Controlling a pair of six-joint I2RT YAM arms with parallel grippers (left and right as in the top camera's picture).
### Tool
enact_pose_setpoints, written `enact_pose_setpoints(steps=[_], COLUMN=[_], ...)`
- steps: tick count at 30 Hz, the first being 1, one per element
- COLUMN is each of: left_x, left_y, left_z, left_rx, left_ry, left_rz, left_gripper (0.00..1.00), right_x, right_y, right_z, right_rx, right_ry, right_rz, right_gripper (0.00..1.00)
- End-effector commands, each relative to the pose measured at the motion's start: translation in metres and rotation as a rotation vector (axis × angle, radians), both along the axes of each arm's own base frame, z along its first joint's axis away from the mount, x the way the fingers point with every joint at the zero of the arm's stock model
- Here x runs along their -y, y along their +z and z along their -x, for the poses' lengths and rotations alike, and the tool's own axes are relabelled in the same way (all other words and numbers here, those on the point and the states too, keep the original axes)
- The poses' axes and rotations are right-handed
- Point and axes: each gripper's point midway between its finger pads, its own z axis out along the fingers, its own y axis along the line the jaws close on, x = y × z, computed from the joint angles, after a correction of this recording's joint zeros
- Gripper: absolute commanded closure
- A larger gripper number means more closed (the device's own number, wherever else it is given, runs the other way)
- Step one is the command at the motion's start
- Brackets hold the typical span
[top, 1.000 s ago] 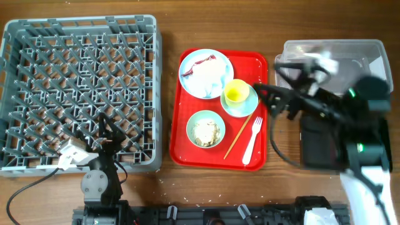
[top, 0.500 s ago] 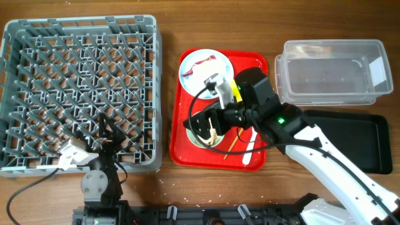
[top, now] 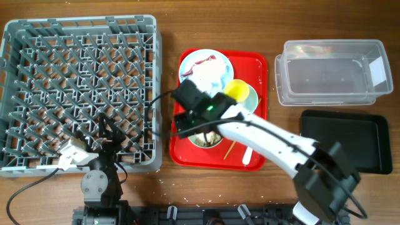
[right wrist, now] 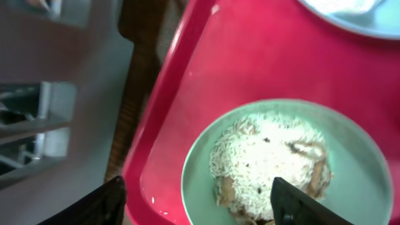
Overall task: Sort waste into correct bins and load items into the dishwasher rack
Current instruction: 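Reach the right gripper to the green rice bowl and grasp its rim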
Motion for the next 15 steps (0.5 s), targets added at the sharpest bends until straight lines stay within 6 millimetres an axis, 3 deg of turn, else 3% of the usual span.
enact_pose_setpoints(steps=[1, 8, 15], left_x=[-0.002, -0.002, -0.002], left_y=[0.0, 0.0, 0.0], left_z=[0.001, 0.001, 0.001], left_rx=[-0.004, -0.005, -0.004], left_ry=[0.014, 0.014, 0.014], left_rz=[-0.014, -0.015, -0.015], left_gripper=[0.0, 0.0, 0.0], right_x=[0.003, 0.007, -0.007], right_y=[-0.007, -0.019, -0.036], right_z=[-0.005, -0.003, 0.006], right_rx=[0.102, 0.099, 0.094], right_ry=[-0.046, -0.167, -0.13], right_rz=[0.124, 0.137, 0.149], right_gripper=[0.28, 0.47, 0.47])
